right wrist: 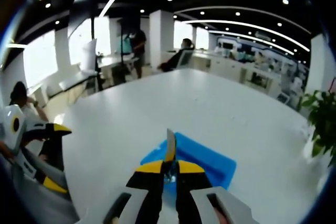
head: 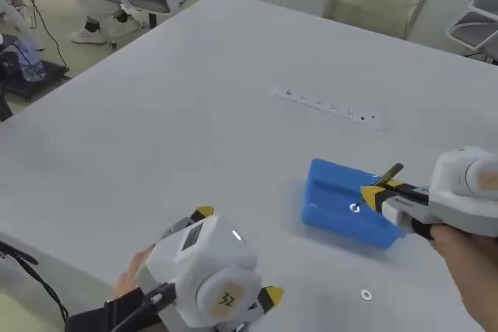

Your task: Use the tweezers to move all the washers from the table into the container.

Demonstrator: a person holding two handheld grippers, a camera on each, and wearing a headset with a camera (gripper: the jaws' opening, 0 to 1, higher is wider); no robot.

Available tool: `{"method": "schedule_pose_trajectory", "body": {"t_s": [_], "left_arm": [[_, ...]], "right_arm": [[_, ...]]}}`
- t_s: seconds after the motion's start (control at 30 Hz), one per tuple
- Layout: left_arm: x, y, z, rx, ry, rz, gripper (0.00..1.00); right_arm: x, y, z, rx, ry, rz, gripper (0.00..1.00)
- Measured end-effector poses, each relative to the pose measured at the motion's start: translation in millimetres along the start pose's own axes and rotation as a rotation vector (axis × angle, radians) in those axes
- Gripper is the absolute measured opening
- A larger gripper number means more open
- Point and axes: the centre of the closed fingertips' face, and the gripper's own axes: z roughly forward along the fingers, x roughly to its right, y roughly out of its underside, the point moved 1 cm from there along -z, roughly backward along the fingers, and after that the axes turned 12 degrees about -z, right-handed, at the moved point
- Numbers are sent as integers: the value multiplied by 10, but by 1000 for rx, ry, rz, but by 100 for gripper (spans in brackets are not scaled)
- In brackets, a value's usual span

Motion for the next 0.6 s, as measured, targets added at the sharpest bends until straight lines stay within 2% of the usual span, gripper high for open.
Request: {"method": "schedule_pose_trajectory", "body": {"t_s": [0.3,0.6], "left_arm": [[-12,13,8,-8,-6,4,84],[-7,39,16,-23,-3,11,83]], "right_arm": [[146,268,285,-87,39,15,5],[164,465,540,-131,24,44,5]]}}
